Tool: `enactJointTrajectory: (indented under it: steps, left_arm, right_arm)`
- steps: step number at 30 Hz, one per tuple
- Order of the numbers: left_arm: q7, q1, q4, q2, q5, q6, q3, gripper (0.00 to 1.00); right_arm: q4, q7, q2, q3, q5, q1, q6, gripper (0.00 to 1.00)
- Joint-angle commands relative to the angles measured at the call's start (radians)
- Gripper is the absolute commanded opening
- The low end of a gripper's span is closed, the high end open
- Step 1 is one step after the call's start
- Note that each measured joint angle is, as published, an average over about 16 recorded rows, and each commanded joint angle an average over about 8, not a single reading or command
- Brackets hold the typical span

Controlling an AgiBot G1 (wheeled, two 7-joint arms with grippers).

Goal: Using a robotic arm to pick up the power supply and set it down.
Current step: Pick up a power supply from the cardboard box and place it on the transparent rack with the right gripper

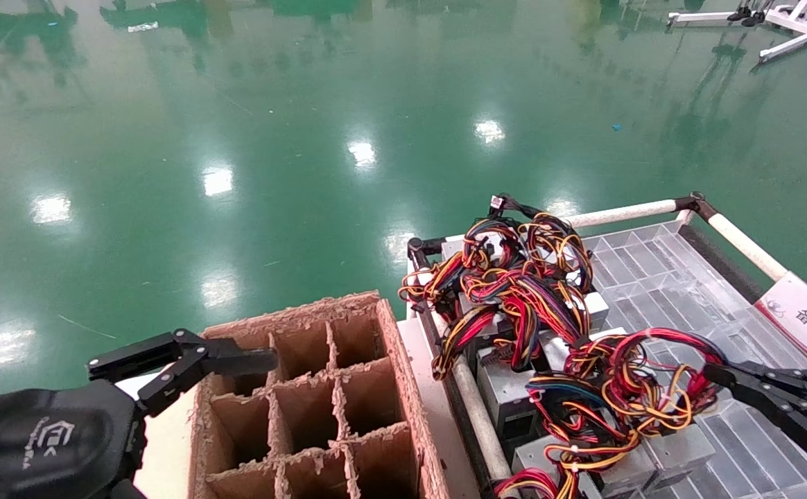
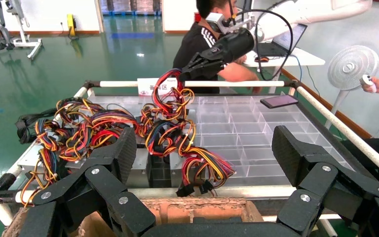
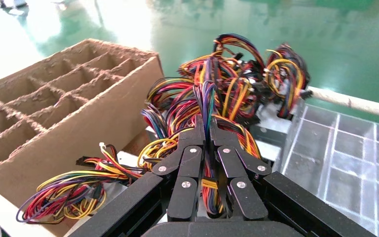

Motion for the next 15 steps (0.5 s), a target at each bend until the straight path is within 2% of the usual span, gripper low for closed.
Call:
enactJointTrajectory:
  steps: [1, 2, 3, 10, 11, 15]
  left_arm:
    - [0.000, 0.000, 0.000, 0.000, 0.000, 0.000, 0.000, 1.00]
    - [0.000, 0.000, 0.000, 0.000, 0.000, 0.000, 0.000, 1.00]
    - [0.000, 0.000, 0.000, 0.000, 0.000, 0.000, 0.000, 1.00]
    - [0.000, 0.000, 0.000, 0.000, 0.000, 0.000, 0.000, 1.00]
    - [0.000, 0.000, 0.000, 0.000, 0.000, 0.000, 0.000, 1.00]
    - [0.000, 0.000, 0.000, 0.000, 0.000, -0.001, 0.000, 1.00]
  right_arm:
    - [-0.008, -0.010, 0.000, 0.009, 0.039, -0.041, 0.000, 0.00]
    - [-0.011, -0.013, 0.000, 0.011, 0.051, -0.059, 0.000, 0.00]
    - [-0.013, -0.017, 0.000, 0.012, 0.060, -0.075, 0.001, 0.06]
    - [-0.025, -0.021, 0.001, 0.013, 0.097, -0.148, 0.004, 0.93]
    - [-0.026, -0.021, 0.001, 0.012, 0.099, -0.153, 0.004, 1.00]
    - [-0.027, -0.021, 0.002, 0.011, 0.098, -0.153, 0.005, 1.00]
